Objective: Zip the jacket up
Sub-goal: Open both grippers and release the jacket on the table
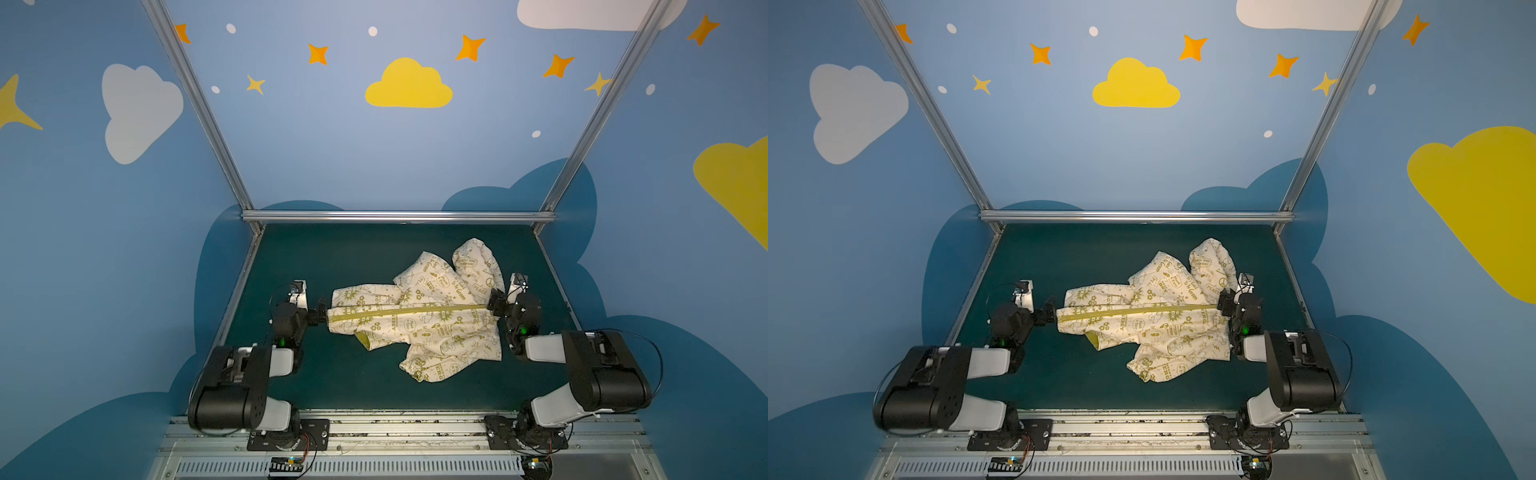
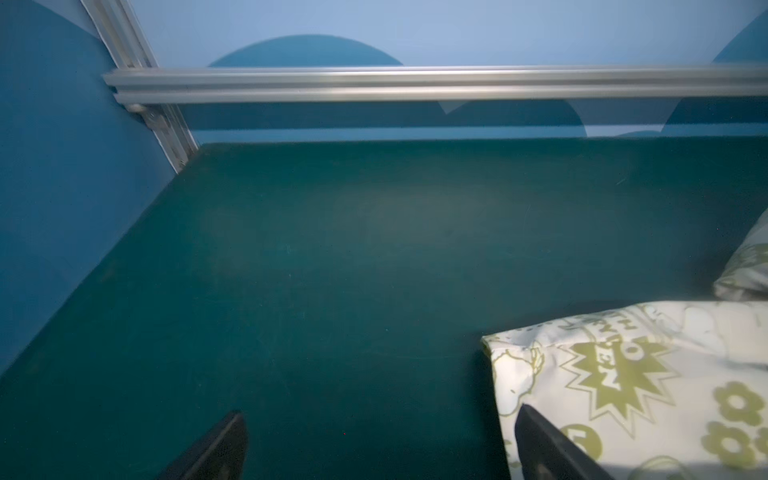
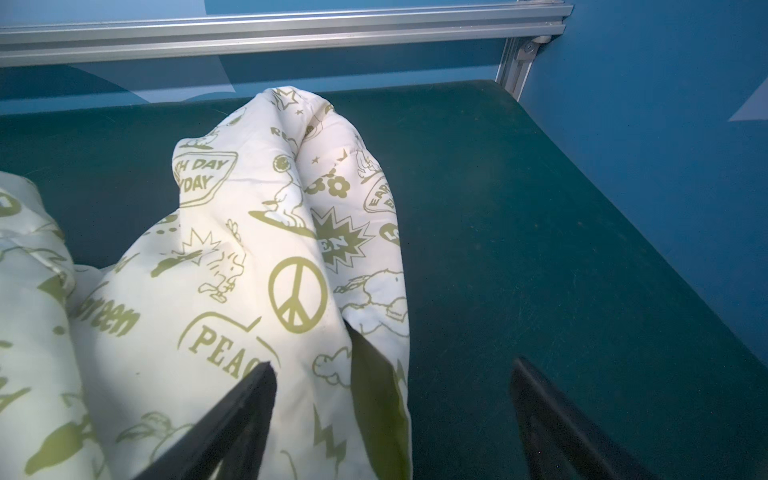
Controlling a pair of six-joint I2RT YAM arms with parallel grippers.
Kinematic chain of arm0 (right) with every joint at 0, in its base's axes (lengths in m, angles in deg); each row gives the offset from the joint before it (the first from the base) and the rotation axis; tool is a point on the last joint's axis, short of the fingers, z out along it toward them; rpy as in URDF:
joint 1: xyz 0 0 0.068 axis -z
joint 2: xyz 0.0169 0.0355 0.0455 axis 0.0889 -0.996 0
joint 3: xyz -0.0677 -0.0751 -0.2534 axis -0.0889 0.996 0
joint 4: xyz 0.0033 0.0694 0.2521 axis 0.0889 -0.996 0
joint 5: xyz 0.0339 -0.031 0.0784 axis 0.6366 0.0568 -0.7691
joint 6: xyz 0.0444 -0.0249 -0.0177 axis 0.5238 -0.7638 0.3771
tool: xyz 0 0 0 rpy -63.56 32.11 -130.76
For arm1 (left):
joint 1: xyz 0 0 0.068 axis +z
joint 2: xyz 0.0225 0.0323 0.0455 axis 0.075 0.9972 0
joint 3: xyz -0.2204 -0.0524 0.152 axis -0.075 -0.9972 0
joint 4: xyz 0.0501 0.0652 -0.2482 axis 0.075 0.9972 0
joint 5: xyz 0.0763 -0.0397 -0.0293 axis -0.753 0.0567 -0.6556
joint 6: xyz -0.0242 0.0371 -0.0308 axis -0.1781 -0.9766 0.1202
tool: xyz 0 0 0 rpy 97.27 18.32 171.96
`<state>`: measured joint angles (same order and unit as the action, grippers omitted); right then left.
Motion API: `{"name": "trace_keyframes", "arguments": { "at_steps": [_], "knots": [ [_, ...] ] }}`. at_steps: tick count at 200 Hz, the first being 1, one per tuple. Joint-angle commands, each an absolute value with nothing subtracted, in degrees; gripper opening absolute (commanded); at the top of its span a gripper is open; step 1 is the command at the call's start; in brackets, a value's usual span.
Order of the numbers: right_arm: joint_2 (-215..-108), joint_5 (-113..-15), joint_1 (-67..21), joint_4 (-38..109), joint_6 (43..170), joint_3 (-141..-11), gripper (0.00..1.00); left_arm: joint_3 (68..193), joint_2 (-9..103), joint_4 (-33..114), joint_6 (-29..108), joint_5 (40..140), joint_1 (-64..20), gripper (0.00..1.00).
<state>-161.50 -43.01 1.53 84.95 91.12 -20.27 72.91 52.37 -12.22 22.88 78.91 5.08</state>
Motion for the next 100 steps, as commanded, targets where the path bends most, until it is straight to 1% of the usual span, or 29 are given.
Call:
{"name": "trace_keyframes", "arguments": {
  "at_steps": [1, 10, 14, 32, 55, 68, 100],
  "knots": [
    [-161.18, -43.34, 1.48, 85.1, 90.59, -20.95, 0.88, 75.68, 54.29, -15.11, 22.93, 81.39, 5.22, 0.99],
    [-161.06, -43.42, 1.47, 84.43, 90.64, -21.05, 0.88, 78.45, 51.15, -4.99, 22.83, 80.94, 5.2, 0.99],
    [-161.01, -43.37, 1.43, 84.38, 90.61, -21.05, 0.88, 79.41, 50.92, -2.78, 22.86, 80.85, 5.27, 0.99],
    [-161.14, -43.34, 1.49, 84.81, 90.59, -21.0, 0.88, 80.8, 54.29, -4.98, 23.18, 80.36, 5.33, 0.99],
    [-161.14, -43.32, 1.42, 84.79, 90.59, -20.97, 0.88, 82.21, 52.45, 0.75, 23.06, 80.57, 5.35, 0.99],
    [-161.12, -43.37, 1.47, 84.64, 90.59, -21.0, 0.88, 81.63, 53.02, -1.45, 23.54, 80.32, 5.33, 0.99],
    [-161.23, -43.36, 1.48, 84.41, 90.62, -21.29, 0.88, 82.01, 52.79, -0.36, 23.23, 80.41, 5.35, 0.99]
  ]
}}
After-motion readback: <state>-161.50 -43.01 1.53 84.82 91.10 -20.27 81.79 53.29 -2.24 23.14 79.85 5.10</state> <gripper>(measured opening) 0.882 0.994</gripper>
